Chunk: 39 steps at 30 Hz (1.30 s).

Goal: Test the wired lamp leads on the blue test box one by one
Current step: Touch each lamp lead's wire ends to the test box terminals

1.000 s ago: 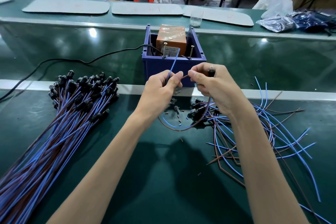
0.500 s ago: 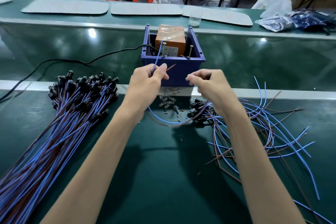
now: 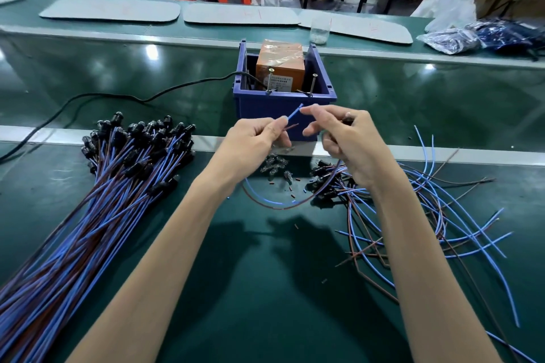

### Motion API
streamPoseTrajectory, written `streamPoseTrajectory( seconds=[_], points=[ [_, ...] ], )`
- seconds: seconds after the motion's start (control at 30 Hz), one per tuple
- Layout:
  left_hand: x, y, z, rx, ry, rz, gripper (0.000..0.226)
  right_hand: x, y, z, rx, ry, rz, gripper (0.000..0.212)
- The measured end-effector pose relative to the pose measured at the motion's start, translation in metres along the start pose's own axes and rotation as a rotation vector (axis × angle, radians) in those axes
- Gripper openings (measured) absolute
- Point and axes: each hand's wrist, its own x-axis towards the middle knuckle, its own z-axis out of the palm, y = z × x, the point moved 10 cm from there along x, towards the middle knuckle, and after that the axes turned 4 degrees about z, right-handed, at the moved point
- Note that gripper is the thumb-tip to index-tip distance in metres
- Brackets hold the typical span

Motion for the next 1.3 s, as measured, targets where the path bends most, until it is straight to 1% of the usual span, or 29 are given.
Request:
streamPoseTrajectory(
  seconds=[0.13,0.23,0.33,0.5,0.67,0.93,1.3],
  points=[
    [0.000,0.006,0.007,-0.045,-0.039,0.061,0.032,-0.007,-0.013,0.006,0.009,-0.047,-0.070,0.010],
    [-0.001,0.008,0.008,-0.046,-0.060,0.082,0.029,-0.009,-0.018,0.005,0.013,-0.013,-0.092,0.010],
    [-0.001,0.008,0.006,-0.047,-0.053,0.087,0.029,-0.010,-0.018,0.004,0.002,0.007,-0.081,0.011],
    [-0.001,0.013,0.009,-0.034,-0.037,0.114,0.033,-0.011,-0.020,0.011,-0.037,-0.018,-0.100,0.011],
    [-0.001,0.010,0.006,-0.027,-0.011,0.096,0.038,-0.008,-0.014,0.007,-0.092,0.008,-0.087,0.009],
    [0.000,0.011,0.000,0.062,-0.013,0.094,0.038,-0.003,-0.009,0.009,-0.280,0.109,-0.119,0.025],
    [-0.002,0.006,0.004,0.113,0.000,-0.017,0.041,-0.003,0.010,0.014,-0.079,0.133,0.047,0.025]
  ],
)
